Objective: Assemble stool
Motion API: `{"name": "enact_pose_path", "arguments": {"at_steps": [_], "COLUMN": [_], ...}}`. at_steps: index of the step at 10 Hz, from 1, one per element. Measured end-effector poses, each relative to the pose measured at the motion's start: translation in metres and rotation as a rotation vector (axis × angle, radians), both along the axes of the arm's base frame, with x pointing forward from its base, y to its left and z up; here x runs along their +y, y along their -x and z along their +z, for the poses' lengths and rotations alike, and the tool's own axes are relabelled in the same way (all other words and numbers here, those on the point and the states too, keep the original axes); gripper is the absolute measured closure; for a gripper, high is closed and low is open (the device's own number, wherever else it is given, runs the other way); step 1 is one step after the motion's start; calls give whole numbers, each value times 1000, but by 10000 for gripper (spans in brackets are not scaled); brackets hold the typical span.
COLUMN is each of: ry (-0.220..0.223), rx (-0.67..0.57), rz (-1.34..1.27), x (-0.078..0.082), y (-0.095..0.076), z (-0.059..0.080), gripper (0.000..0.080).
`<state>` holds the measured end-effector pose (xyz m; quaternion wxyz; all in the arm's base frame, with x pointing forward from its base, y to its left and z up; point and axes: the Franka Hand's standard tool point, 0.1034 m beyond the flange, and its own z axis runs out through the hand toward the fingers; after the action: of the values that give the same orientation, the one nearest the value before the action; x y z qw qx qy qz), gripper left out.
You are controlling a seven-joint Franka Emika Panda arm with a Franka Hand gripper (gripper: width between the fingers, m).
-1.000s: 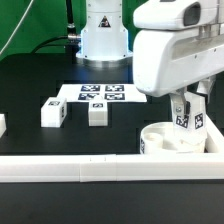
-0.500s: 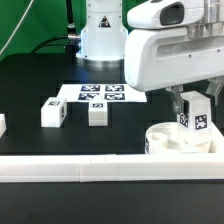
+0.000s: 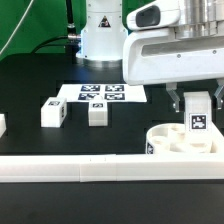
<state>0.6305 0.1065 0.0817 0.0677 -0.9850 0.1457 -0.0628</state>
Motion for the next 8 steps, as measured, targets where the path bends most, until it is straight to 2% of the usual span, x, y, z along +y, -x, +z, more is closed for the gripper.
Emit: {"name": "enact_pose_path", "arguments": {"at_steps": [3,8], "ry": [-71,-165], "rx": [20,89], "rz": [-396,-848], "x": [2,11], "y": [4,7], "z": [0,-2], "gripper": [462,461]}}
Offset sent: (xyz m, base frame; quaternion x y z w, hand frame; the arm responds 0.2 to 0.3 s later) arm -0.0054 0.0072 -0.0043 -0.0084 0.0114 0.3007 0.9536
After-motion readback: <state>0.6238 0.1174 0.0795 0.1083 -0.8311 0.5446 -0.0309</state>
